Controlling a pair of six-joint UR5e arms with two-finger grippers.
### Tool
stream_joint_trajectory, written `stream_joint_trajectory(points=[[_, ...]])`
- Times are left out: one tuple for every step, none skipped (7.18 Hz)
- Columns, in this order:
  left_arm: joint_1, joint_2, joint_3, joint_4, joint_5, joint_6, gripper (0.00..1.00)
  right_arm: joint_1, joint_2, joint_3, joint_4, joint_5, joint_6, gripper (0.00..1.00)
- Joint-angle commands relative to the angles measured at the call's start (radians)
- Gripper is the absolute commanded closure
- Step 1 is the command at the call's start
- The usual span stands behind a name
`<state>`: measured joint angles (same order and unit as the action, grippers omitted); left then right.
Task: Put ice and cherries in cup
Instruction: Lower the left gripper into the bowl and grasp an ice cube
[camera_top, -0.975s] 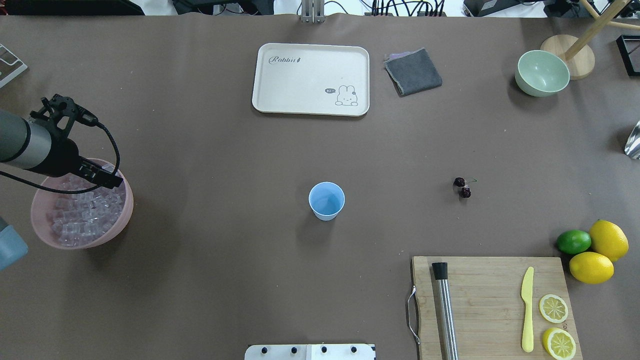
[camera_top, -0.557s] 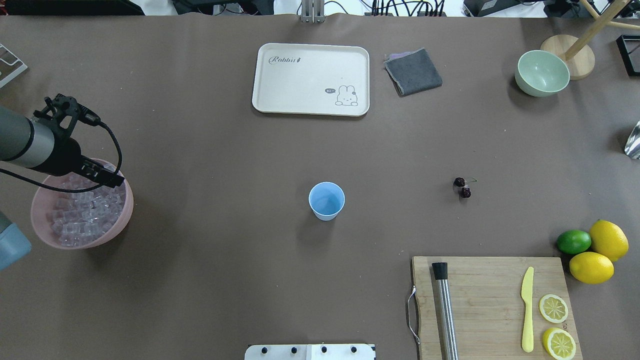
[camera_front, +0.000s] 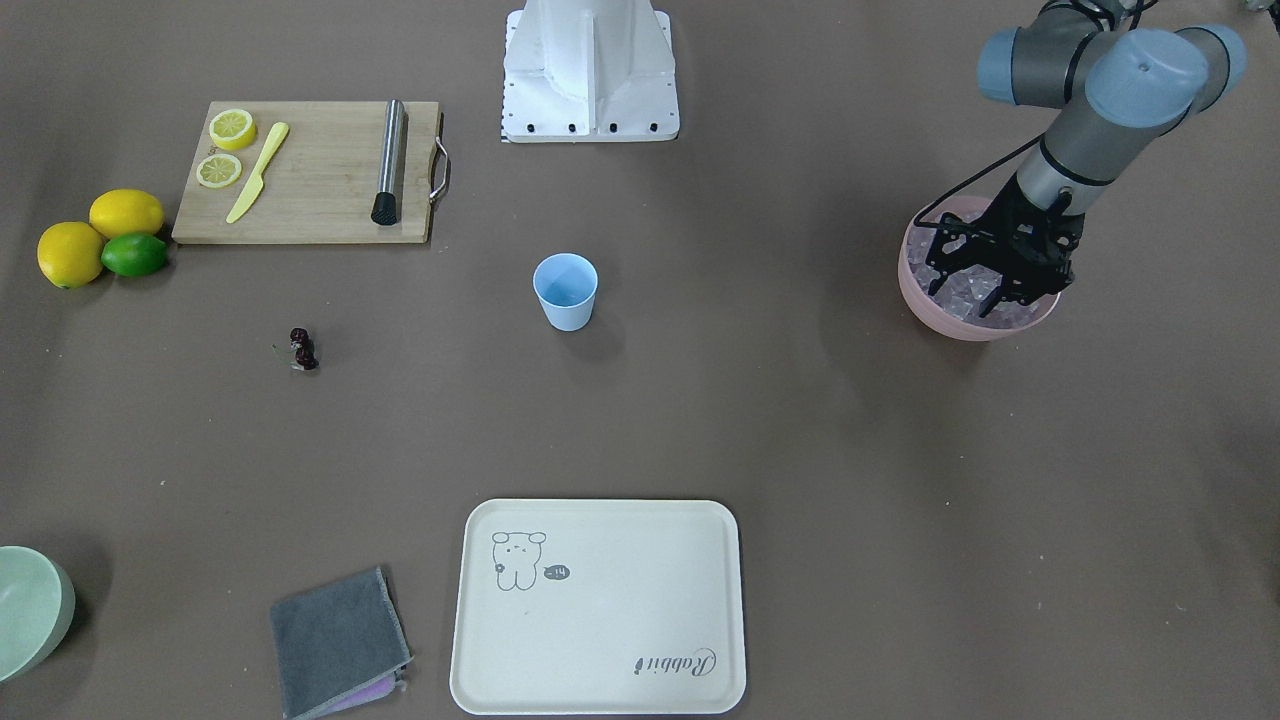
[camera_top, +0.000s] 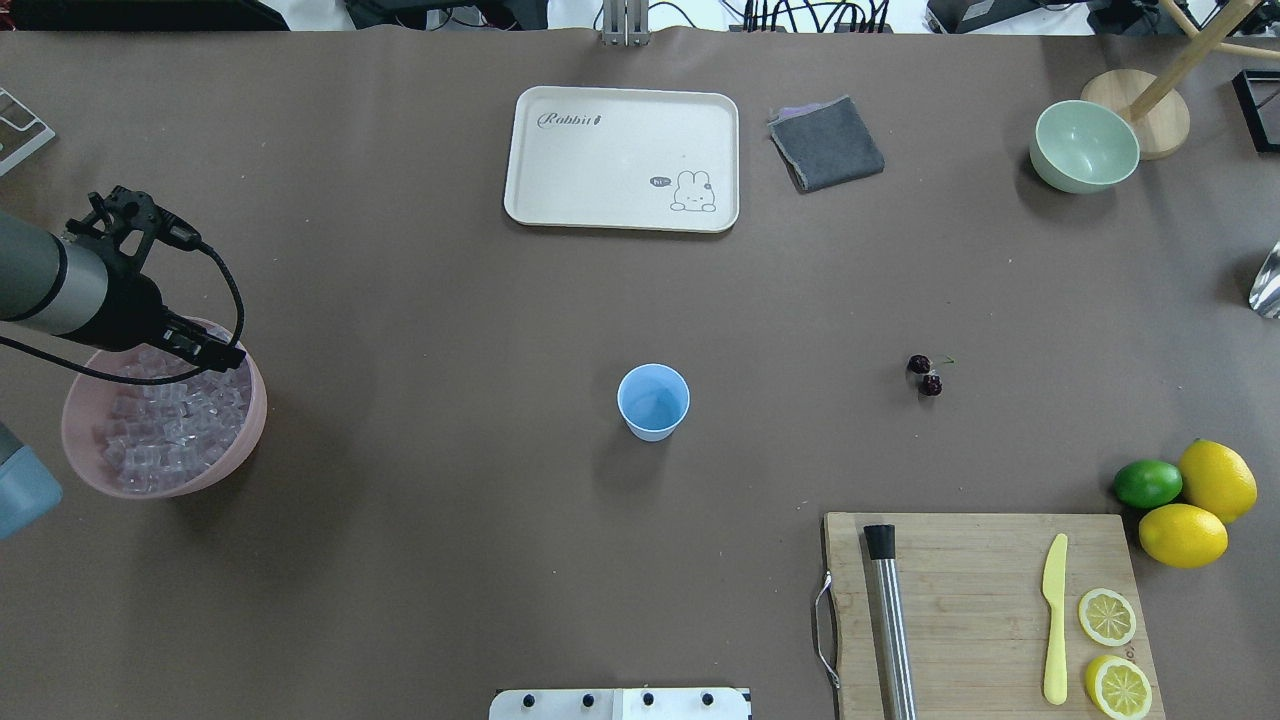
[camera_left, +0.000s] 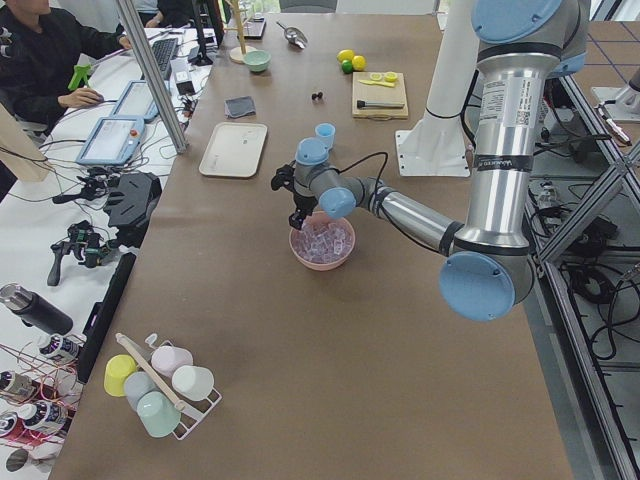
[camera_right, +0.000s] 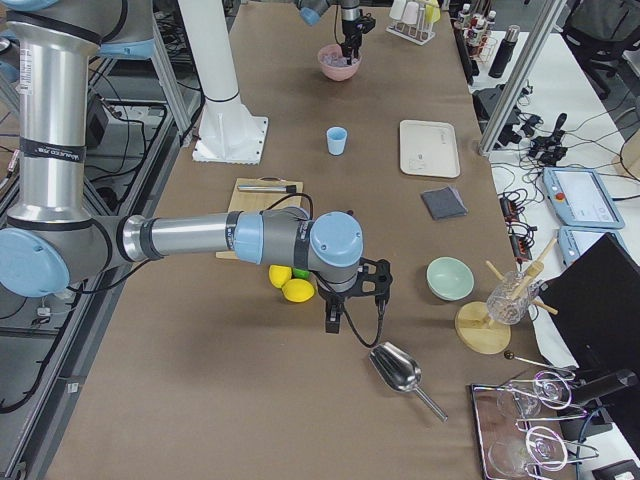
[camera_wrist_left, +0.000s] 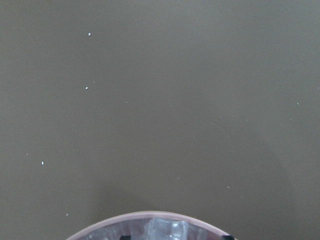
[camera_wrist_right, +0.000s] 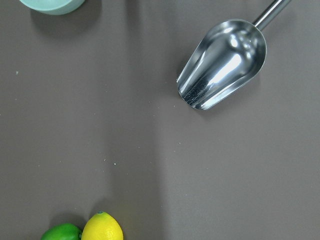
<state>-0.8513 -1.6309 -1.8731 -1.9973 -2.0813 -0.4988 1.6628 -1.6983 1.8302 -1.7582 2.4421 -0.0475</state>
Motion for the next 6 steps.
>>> stream_joint_trajectory(points=[[0.0,-0.001,0.0,0.0,0.004,0.0,0.33,0.0,-0.004,-0.003,-0.001,0.0,-0.002,0.0],[0.0,-0.001,0.0,0.0,0.004,-0.001,0.33,0.0,-0.004,-0.003,-0.001,0.0,0.0,0.0],[0.0,-0.001,0.002,0.0,0.004,-0.001,0.42,0.0,-0.007,-0.003,0.0,0.0,-0.002,0.0],[0.0,-0.001,0.003,0.0,0.004,-0.001,0.53,0.0,-0.009,-0.003,0.0,0.0,-0.002,0.0],[0.0,-0.001,0.005,0.0,0.004,-0.001,0.68,0.0,-0.009,-0.005,-0.001,0.0,-0.002,0.0],[0.0,0.0,0.003,0.0,0.004,-0.001,0.91,0.0,-0.009,-0.006,0.0,0.0,-0.003,0.0]])
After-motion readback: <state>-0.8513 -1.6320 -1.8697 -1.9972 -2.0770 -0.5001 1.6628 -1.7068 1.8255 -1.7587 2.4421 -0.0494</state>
